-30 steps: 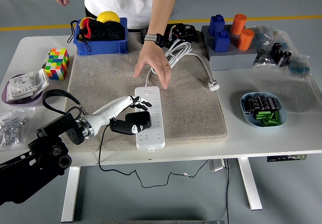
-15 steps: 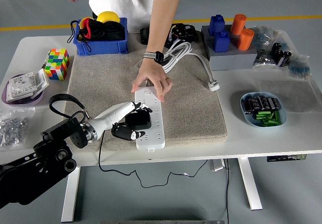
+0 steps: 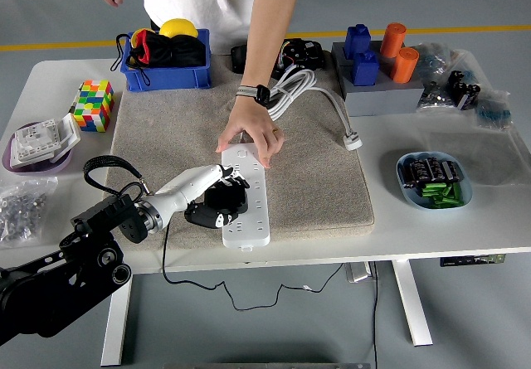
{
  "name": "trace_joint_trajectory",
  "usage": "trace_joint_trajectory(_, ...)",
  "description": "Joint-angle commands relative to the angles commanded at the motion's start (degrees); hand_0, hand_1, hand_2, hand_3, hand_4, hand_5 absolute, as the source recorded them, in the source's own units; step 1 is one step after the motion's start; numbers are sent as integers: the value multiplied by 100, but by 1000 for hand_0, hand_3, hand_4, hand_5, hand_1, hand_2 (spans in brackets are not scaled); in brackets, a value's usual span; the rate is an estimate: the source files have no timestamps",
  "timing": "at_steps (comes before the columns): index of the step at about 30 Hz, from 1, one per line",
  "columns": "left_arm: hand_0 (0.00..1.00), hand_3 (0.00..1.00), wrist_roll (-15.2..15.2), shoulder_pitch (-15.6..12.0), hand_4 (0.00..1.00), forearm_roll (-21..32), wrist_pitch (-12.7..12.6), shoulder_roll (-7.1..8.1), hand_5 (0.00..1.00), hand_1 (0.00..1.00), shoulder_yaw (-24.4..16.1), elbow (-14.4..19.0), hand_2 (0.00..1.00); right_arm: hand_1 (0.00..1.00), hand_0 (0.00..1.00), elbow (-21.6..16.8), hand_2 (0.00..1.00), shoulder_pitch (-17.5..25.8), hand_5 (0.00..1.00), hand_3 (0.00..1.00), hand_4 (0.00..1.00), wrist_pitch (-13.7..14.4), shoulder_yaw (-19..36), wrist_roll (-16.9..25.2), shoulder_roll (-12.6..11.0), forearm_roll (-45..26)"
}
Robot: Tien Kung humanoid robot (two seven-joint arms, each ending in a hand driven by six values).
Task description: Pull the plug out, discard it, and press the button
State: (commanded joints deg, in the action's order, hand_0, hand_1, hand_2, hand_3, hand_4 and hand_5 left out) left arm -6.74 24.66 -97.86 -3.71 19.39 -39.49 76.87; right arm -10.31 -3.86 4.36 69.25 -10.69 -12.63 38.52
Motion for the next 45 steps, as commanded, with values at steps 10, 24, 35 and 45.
trace_joint_trajectory(10, 308, 584, 202, -18, 591, 43, -287, -35, 2, 261, 30, -60, 325, 669, 757, 0, 655, 2, 505, 621, 668, -1, -8, 6, 3, -5)
trace_joint_trajectory(24, 298, 577, 351, 65, 601, 352, -280, -11, 2, 239, -90, 88, 296, 669, 757, 0, 655, 0, 505, 621, 668, -1, -5, 2, 9, -10)
trace_joint_trajectory(35, 353, 576, 491, 466, 605, 213, -443, -186, 2, 246, -435, -870, 301, 668, 757, 0, 654, -7, 505, 621, 668, -2, -43, 6, 8, -44)
trace_joint_trajectory(45, 435, 594, 506, 773, 618, 290, -460, -320, 2, 287, -400, -1761, 346, 669, 757, 0, 654, -11, 504, 621, 667, -1, -54, -2, 2, -45)
